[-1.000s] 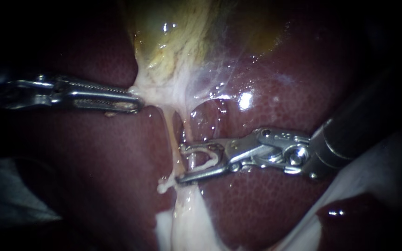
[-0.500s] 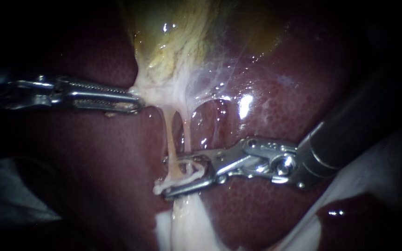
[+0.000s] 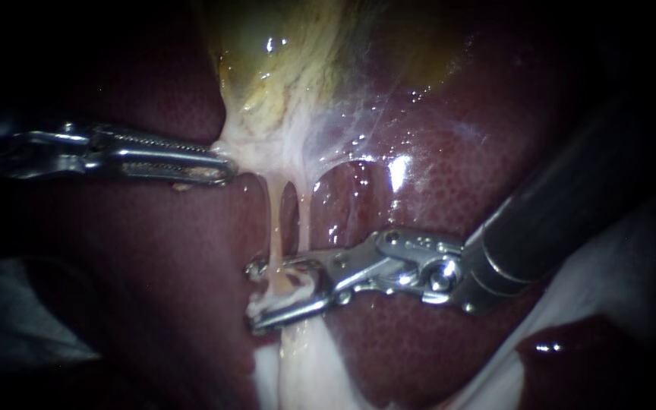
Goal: Clipping second clip left tube
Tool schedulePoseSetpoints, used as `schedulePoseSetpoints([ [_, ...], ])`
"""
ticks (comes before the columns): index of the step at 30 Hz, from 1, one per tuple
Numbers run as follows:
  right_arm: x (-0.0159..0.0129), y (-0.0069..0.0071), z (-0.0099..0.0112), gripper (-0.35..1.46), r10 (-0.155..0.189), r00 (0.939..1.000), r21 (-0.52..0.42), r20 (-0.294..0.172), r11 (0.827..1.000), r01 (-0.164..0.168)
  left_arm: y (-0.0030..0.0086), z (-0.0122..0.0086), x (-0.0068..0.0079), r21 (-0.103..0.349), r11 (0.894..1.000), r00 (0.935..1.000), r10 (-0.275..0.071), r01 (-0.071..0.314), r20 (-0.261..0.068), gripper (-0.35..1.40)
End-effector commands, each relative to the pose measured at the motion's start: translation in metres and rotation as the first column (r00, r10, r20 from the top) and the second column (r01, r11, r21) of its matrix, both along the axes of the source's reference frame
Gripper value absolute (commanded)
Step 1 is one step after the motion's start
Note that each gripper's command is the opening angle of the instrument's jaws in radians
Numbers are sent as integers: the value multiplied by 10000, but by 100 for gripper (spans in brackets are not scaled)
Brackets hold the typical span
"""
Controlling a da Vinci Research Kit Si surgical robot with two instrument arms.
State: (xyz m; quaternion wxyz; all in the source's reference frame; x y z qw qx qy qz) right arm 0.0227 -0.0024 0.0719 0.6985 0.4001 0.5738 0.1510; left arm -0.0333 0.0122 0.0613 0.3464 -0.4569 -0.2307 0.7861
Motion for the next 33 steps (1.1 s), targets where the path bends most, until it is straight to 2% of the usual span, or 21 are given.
schedulePoseSetpoints([
  [1, 1, 0, 0, 49, 18, 10000, -3, 25, 10000, -18, 0, 1, 0, 3, 10000, 10000, -6, 6, -5, -35],
  [7, 8, 1, 0, 49, 176, 9998, -39, 115, 9998, -176, 0, 1, -1, 3, 10000, 10000, -9, 9, -7, -35],
  [13, 10, 0, -4, 49, 193, 9998, -22, 89, 9998, -193, 0, 1, -1, 3, 10000, 10000, -9, 9, -8, -35],
  [20, 10, -3, -31, 49, 194, 9998, 135, -20, 9997, -194, 0, 1, -1, 2, 10000, 10000, -7, 7, -7, -35],
  [27, 6, 3, -66, 46, 232, 9995, 339, -215, 9992, -225, 0, 1, 0, 2, 10000, 10000, -5, 5, -6, -35],
  [33, 3, 2, -68, 41, 223, 9997, 565, -135, 9982, -215, 0, 2, 0, -1, 10000, 10000, -6, 6, -7, -35],
])
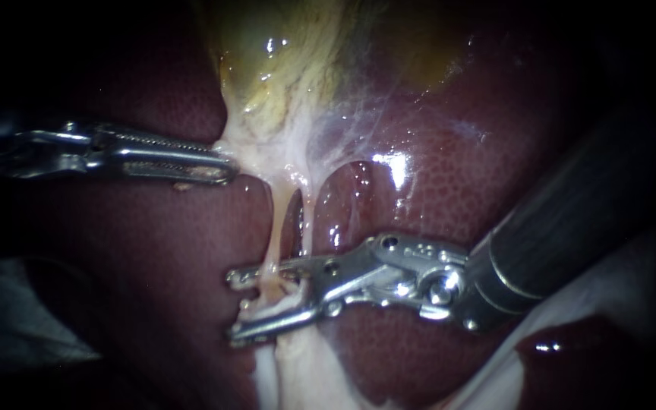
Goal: Clipping second clip left tube
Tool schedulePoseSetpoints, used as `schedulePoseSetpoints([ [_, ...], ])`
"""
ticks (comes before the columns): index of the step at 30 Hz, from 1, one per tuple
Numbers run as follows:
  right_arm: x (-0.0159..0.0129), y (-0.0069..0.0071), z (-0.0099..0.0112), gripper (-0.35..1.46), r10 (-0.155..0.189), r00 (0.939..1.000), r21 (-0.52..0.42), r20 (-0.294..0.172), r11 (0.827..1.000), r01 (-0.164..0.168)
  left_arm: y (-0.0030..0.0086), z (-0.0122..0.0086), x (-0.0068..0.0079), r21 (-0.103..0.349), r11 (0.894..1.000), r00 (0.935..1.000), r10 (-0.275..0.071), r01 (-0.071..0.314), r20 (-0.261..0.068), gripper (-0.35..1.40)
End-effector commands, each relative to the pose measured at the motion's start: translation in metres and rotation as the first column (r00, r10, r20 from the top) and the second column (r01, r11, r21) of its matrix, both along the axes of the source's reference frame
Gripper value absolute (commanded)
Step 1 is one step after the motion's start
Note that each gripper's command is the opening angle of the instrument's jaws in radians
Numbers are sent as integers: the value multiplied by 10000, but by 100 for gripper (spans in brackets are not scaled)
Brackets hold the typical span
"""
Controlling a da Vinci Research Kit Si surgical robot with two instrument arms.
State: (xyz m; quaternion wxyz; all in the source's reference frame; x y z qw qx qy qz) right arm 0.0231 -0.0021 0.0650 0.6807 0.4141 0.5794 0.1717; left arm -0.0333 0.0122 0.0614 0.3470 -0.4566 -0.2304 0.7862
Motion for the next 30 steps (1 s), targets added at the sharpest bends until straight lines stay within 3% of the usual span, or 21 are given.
schedulePoseSetpoints([
  [1, -1, 0, 1, 39, -9, 10000, 61, 38, 10000, 9, 0, 0, 0, -2, 10000, 10000, 4, -4, 1, -35],
  [6, -6, -1, 0, 24, -58, 10000, 233, 74, 9997, 56, 0, 0, 0, -2, 10000, 10000, 3, -3, 1, -35],
  [15, -12, -2, -3, -34, -250, 9997, 500, 38, 9984, 248, 0, 0, 0, -2, 10000, 10000, 3, -3, 1, -35],
  [30, -15, -3, -4, -35, -307, 9993, 930, 214, 9953, 286, 0, 0, 0, -2, 10000, 10000, 6, -6, 3, -35],
])
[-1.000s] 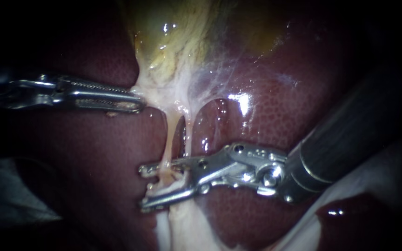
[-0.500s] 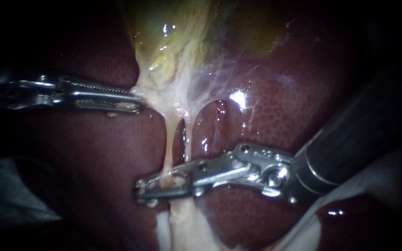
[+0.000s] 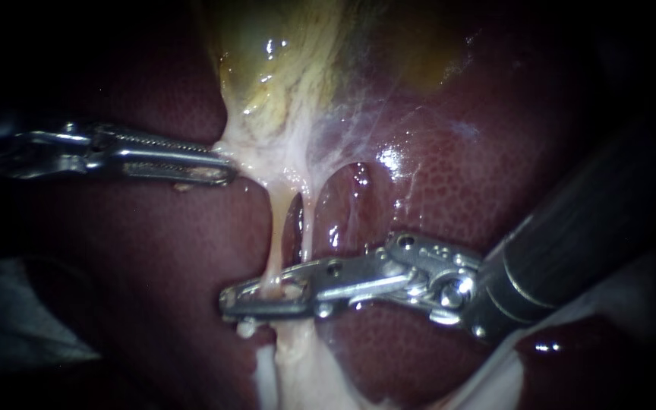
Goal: Clipping second clip left tube
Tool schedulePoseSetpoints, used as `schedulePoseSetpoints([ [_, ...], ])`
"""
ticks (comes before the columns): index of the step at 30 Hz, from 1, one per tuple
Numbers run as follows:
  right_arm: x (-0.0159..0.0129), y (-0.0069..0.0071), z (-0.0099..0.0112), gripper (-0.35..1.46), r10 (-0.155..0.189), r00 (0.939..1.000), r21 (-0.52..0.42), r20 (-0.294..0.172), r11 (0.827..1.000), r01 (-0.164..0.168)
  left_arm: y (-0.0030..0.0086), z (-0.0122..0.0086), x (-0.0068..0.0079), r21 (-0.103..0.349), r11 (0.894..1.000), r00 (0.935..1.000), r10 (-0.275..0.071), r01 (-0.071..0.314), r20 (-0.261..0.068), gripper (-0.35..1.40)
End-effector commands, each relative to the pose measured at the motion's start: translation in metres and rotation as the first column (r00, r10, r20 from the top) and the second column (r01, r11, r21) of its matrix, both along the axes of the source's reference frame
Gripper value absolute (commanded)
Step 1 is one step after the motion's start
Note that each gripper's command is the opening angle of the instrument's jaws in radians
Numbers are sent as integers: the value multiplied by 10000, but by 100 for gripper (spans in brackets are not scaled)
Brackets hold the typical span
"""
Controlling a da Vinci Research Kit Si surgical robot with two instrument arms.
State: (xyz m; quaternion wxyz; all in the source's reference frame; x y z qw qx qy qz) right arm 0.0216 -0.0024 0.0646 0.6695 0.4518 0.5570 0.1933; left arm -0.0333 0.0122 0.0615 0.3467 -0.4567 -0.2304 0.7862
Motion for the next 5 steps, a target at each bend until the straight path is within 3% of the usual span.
schedulePoseSetpoints([
  [1, 0, 0, 1, -35, -7, 10000, -7, 4, 10000, 7, 0, 0, 0, 1, 10000, 10000, 2, -2, 2, -35],
  [5, -1, 0, 1, -35, -12, 10000, -7, 0, 10000, 12, 0, 0, 0, 1, 10000, 10000, 0, 0, 1, -35],
])
